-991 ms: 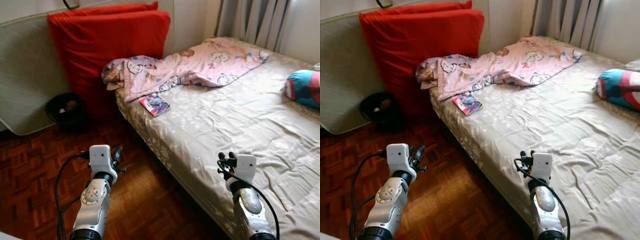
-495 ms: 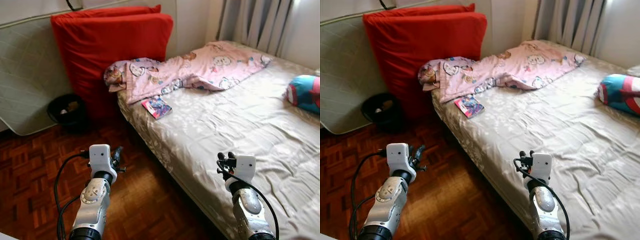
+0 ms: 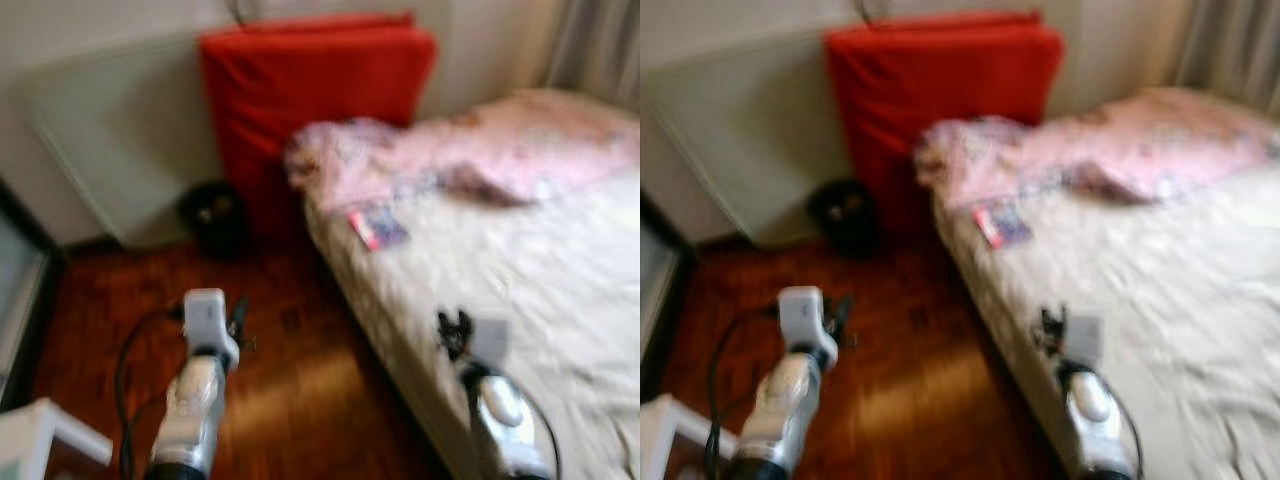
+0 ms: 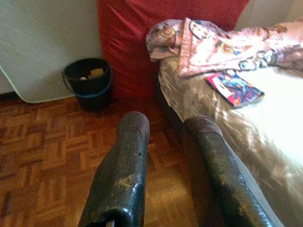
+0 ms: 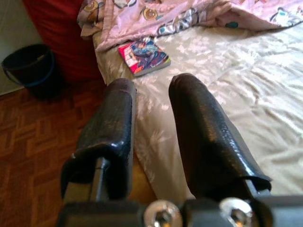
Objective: Clean up the room
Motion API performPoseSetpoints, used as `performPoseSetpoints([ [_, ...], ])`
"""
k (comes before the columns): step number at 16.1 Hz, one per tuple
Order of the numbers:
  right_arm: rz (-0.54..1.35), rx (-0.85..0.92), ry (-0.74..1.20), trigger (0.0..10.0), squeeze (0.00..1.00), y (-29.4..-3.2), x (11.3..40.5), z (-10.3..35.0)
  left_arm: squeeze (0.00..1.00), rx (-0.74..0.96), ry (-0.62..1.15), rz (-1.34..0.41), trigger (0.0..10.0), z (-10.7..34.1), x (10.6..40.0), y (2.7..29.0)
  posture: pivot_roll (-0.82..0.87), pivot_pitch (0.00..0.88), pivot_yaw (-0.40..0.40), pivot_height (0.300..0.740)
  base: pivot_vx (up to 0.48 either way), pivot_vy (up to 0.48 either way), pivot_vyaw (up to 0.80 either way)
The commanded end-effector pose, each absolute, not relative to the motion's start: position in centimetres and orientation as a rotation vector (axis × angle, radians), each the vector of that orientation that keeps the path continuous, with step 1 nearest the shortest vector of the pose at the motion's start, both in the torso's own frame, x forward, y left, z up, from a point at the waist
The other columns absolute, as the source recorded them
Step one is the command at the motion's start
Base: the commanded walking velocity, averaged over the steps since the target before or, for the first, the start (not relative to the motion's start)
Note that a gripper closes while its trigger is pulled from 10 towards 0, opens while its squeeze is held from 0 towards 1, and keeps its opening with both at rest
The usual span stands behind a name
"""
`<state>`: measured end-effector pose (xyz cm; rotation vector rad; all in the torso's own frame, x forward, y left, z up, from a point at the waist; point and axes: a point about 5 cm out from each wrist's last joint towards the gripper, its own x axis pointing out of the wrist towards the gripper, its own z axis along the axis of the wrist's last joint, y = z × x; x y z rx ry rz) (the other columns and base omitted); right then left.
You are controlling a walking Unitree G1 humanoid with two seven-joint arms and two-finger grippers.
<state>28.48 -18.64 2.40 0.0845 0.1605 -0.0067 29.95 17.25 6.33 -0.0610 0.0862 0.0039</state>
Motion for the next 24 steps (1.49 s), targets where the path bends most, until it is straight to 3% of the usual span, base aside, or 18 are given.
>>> performPoseSetpoints([
  [1,0.015,0.104,0.16,10.0,0.0,-17.75,28.73,2.48,0.0,-0.03,0.072,0.017,10.0,6.76,30.14,17.97,-0.04,0.018,0.073,0.74,0.285,0.0,0.0],
  [11,0.044,0.097,0.158,10.0,0.0,-17.4,28.55,2.39,0.0,-0.029,0.07,0.018,10.0,6.79,30.12,18.01,-0.05,0.028,0.074,0.74,0.282,0.0,0.0],
  [17,0.054,0.106,0.157,10.0,0.0,-17.17,28.48,2.38,0.0,-0.027,0.069,0.021,10.0,6.85,30.14,18.03,-0.05,0.03,0.075,0.74,0.283,0.0,0.76],
  [24,0.046,0.13,0.164,10.0,0.0,-17.13,28.41,2.23,0.0,-0.024,0.071,0.018,10.0,6.84,30.07,18.21,-0.05,0.031,0.083,0.74,0.291,0.0,0.0],
])
